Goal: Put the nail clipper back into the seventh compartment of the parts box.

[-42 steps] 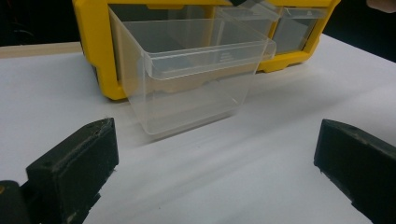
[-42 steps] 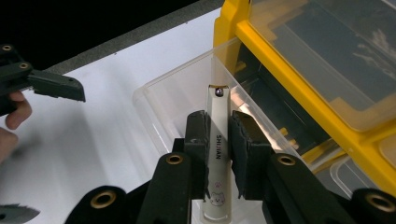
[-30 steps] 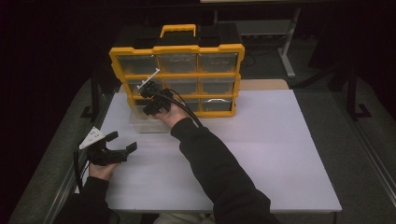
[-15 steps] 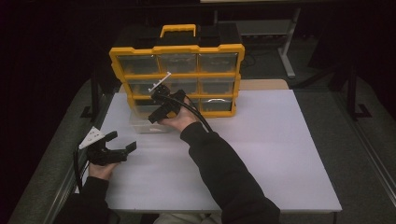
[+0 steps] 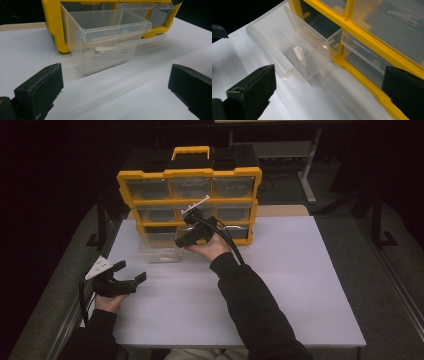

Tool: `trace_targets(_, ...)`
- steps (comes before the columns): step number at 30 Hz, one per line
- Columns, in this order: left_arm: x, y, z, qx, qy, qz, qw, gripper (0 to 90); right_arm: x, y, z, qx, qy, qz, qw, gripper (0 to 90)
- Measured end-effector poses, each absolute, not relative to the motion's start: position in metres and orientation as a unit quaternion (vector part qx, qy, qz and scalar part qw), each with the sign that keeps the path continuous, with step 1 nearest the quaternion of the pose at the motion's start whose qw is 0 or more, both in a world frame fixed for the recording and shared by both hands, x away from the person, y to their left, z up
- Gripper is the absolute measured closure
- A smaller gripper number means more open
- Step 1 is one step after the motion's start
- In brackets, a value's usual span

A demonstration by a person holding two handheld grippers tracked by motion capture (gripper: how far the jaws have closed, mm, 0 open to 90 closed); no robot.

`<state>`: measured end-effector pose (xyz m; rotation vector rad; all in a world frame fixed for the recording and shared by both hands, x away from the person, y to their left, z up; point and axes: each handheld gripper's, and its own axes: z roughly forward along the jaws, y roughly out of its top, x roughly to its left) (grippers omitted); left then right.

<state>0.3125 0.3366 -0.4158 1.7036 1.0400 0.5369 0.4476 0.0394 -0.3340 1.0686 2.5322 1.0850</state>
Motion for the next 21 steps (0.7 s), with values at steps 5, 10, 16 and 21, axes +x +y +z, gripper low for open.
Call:
trace_targets(5, 0.313, 0.336, -0.416, 0.710, 0.432, 0.222, 0.511, 0.0, 0.447, 0.030, -0.334, 0.364, 0.851, 0.367, 0.096, 0.0)
trace_targets(10, 0.313, 0.336, -0.417, 0.711, 0.430, 0.220, 0.511, 0.0, 0.445, 0.022, -0.335, 0.365, 0.850, 0.367, 0.092, 0.0)
trace_targets(16, 0.313, 0.335, -0.417, 0.712, 0.432, 0.219, 0.508, 0.0, 0.441, 0.012, -0.338, 0.370, 0.850, 0.364, 0.092, 0.0)
trace_targets(21, 0.313, 0.335, -0.417, 0.713, 0.431, 0.219, 0.507, 0.0, 0.437, 0.002, -0.339, 0.376, 0.849, 0.359, 0.095, 0.0)
